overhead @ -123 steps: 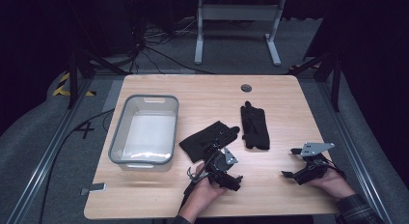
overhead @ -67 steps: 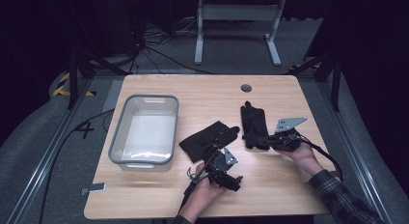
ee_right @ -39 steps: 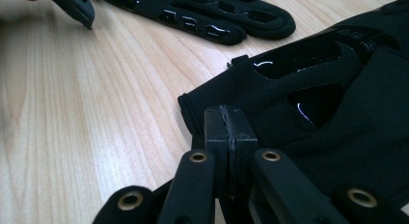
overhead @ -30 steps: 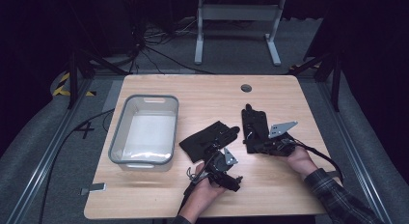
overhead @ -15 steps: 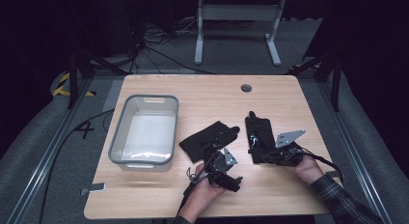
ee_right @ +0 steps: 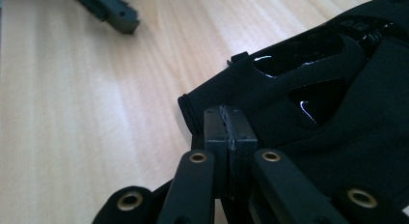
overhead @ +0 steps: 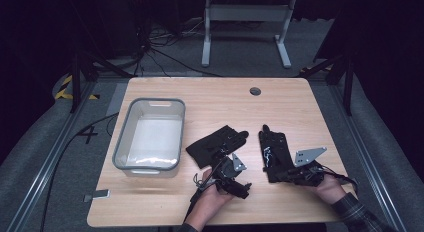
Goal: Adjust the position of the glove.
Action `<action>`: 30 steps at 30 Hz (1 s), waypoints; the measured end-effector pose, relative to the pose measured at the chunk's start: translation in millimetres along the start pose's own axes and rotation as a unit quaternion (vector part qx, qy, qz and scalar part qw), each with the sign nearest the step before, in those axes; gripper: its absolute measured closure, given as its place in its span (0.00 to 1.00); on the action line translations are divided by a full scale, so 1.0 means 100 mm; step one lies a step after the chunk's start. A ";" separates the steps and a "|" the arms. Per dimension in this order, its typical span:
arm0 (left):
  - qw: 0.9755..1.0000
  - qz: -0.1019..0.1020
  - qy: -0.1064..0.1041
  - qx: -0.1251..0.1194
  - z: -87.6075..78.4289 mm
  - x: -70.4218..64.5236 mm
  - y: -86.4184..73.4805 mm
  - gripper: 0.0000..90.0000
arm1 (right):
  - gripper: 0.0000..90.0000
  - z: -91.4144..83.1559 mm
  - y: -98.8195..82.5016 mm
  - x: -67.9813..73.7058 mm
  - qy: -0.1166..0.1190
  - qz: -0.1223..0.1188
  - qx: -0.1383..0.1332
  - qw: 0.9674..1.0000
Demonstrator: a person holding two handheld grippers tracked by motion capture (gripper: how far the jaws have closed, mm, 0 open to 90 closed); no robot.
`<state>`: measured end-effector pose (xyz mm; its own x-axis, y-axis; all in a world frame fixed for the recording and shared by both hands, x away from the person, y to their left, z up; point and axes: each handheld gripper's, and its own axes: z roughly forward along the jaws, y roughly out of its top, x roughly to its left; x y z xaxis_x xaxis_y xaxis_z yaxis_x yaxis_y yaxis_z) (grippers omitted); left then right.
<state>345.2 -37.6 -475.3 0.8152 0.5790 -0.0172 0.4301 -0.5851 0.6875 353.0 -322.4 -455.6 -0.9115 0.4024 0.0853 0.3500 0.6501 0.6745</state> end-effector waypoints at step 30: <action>1.000 0.000 0.000 0.000 0.00 0.00 0.00 0.00 | 1.00 -0.18 0.14 -0.16 -0.037 -0.003 -0.051 0.998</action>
<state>345.3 -37.7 -475.4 0.8150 0.5792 -0.0179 0.4303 -0.5842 0.6882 368.3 -331.3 -434.7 -0.8937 0.4477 0.0301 0.3182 0.5851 0.7460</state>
